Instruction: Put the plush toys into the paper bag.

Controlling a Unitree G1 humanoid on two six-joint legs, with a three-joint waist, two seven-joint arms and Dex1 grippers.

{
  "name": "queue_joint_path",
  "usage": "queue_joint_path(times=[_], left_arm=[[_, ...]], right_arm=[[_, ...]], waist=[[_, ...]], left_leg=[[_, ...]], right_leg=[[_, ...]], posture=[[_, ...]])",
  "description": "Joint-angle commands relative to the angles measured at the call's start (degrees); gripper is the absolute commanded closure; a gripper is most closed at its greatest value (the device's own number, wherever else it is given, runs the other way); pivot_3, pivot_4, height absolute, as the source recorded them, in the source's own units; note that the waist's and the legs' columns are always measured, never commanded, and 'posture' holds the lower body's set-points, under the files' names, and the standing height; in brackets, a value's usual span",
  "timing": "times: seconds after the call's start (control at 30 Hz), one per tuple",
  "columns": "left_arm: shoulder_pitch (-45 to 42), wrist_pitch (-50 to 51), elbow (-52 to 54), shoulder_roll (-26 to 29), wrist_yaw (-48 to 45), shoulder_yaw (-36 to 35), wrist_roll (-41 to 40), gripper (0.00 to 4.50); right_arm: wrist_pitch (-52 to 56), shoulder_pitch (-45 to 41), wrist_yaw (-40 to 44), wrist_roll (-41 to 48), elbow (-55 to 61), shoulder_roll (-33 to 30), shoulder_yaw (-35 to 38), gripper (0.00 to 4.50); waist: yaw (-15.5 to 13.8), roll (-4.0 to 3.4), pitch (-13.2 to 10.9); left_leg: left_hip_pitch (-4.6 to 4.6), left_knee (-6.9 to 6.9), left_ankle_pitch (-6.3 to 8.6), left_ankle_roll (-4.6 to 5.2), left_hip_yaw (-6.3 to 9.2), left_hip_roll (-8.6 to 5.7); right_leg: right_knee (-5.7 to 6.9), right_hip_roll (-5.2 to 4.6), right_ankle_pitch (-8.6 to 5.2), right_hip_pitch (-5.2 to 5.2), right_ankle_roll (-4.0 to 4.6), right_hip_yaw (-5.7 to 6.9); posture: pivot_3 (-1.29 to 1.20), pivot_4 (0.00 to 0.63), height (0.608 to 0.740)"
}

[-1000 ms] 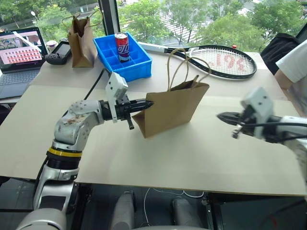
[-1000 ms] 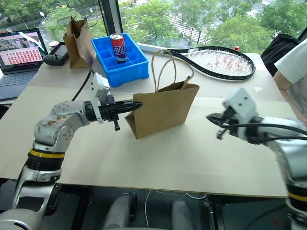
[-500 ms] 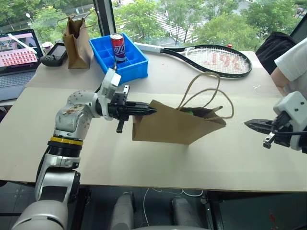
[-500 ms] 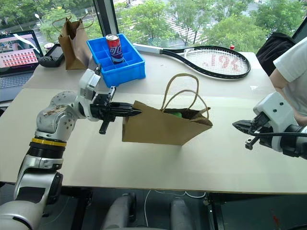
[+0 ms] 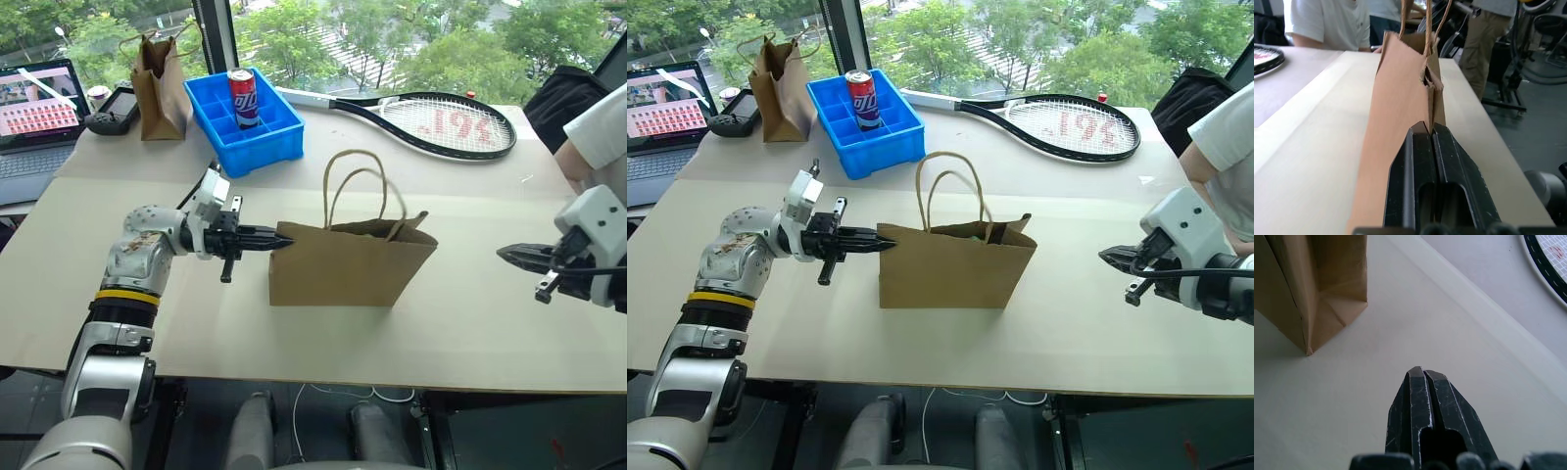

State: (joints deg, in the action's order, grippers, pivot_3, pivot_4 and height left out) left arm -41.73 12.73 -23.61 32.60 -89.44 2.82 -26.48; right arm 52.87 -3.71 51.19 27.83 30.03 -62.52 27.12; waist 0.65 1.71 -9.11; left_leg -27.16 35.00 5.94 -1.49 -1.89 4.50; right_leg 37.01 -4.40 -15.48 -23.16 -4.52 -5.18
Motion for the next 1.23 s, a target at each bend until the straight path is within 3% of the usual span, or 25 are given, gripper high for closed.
queue_joint_path(times=[0.03,0.2,0.4,0.63,0.73,0.9,1.1,1.23], left_arm=[[0.20,3.49,2.01,1.35,0.27,-0.45,-0.38,3.80],[1.45,6.37,4.70,3.46,1.04,-1.44,-0.57,2.09],[7.11,8.72,11.10,9.00,6.66,-8.21,-2.13,0.16],[22.15,18.78,21.15,14.46,15.32,-17.84,-6.20,0.08],[29.02,16.20,26.01,13.77,25.93,-19.55,0.17,0.00],[37.97,13.12,30.68,12.71,30.10,-21.09,1.54,0.00],[39.36,9.90,30.93,11.36,32.21,-19.67,2.18,0.00],[37.96,8.59,29.84,11.22,32.30,-18.78,2.13,0.00]], right_arm=[[0.61,-1.06,0.39,2.37,1.51,-0.36,0.42,4.50],[0.08,-0.84,1.24,5.98,1.10,1.74,-0.51,4.50],[-2.51,2.31,3.60,8.14,-0.58,4.61,-0.72,4.50],[-1.87,5.04,3.22,11.84,-1.99,8.02,1.85,4.50],[-4.54,7.30,3.34,11.18,-2.01,10.04,1.96,3.80],[-9.85,10.11,2.57,10.13,-1.05,13.77,2.04,2.06],[-13.29,11.01,1.45,9.94,-1.48,15.87,2.31,0.06],[-14.30,11.56,0.79,9.74,-1.34,16.30,1.83,0.02]], waist=[[-0.01,0.00,0.00],[0.11,0.00,0.00],[0.40,0.00,0.00],[0.36,0.01,0.00],[0.07,0.01,0.00],[0.05,0.01,0.00],[0.03,0.01,0.00],[0.07,0.01,0.00]], left_leg=[[-0.01,0.00,0.00,0.00,0.00,0.00],[0.01,-0.01,0.00,0.00,0.00,0.01],[0.03,-0.03,0.00,0.00,0.01,0.03],[0.09,-0.04,0.01,-0.01,0.01,0.07],[0.13,-0.04,0.01,-0.02,0.00,0.08],[0.14,-0.05,0.18,-0.28,-0.02,0.09],[0.18,-0.06,0.27,-0.43,-0.03,0.11],[0.20,-0.06,0.27,-0.44,-0.04,0.11]], right_leg=[[0.00,0.00,0.00,0.00,0.00,0.00],[0.02,0.01,0.00,0.00,0.00,0.00],[0.05,0.02,0.00,-0.01,0.00,-0.01],[0.05,0.02,-0.01,0.02,0.02,0.01],[0.03,0.00,-0.01,0.05,0.04,0.02],[0.03,-0.02,-0.21,0.04,0.44,0.03],[0.03,-0.02,-0.18,0.03,0.54,0.05],[0.03,-0.01,-0.18,0.04,0.55,0.05]], posture=[[0.00,0.150,0.736],[0.00,0.150,0.736],[0.00,0.150,0.736],[0.00,0.150,0.736],[0.00,0.150,0.736],[0.00,0.150,0.736],[0.00,0.150,0.736],[0.00,0.150,0.736]])
